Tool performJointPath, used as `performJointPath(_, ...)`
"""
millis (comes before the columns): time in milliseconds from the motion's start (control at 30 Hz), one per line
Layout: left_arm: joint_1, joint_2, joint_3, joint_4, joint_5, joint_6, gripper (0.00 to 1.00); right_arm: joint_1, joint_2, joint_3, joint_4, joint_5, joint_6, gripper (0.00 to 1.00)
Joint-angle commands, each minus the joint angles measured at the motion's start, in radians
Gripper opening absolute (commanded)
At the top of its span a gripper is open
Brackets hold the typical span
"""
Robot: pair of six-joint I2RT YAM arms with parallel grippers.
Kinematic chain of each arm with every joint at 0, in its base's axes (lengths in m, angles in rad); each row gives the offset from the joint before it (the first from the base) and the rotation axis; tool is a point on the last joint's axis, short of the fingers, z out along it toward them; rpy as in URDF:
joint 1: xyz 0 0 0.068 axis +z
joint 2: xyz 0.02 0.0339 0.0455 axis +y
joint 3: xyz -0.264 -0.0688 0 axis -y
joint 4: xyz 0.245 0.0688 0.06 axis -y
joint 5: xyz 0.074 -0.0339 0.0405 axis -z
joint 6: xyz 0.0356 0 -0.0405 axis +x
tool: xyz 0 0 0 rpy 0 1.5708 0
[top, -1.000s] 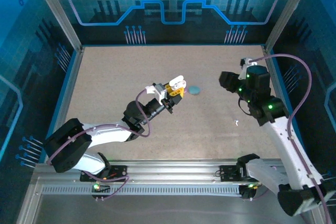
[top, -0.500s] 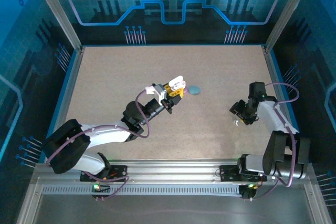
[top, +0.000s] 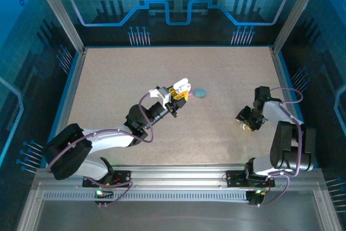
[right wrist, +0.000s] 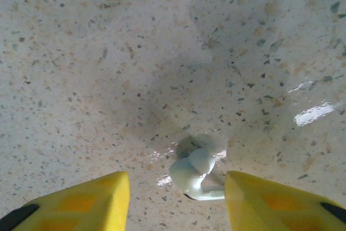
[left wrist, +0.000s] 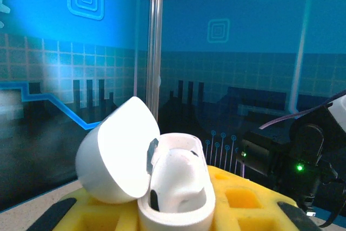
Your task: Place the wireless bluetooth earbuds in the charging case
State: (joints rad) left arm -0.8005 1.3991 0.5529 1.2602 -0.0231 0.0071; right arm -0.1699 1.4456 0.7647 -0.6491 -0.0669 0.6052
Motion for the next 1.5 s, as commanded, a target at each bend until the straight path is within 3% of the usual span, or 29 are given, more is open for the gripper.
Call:
performJointPath(0, 0.000, -0.028, -0.005, 0.007, -0.019, 0.017, 0.22, -0.016, 0.028, 0.019, 0.011, 0.005, -0.022, 0.50)
performJointPath(333, 0.001, -0.021, 0.002, 0.003, -0.018, 0.013, 0.22, 0.011, 0.075, 0.019, 0.054, -0.108, -0.067, 0.44)
performJointPath(767, 0.001, -0.004, 0.016, 0.001, -0.009, -0.003, 0.22, 0.169, 0.109, 0.078, -0.022, -0.055, -0.079, 0.39)
performJointPath(1267, 0.000, -0.006, 0.007, 0.006, -0.015, -0.006, 0.22, 0.277, 0.131, 0.109, -0.037, -0.065, -0.100, 0.34)
performJointPath(1467, 0.001, -0.012, 0.000, 0.004, -0.017, -0.005, 0.22, 0.322, 0.126, 0.169, -0.046, 0.020, -0.118, 0.36)
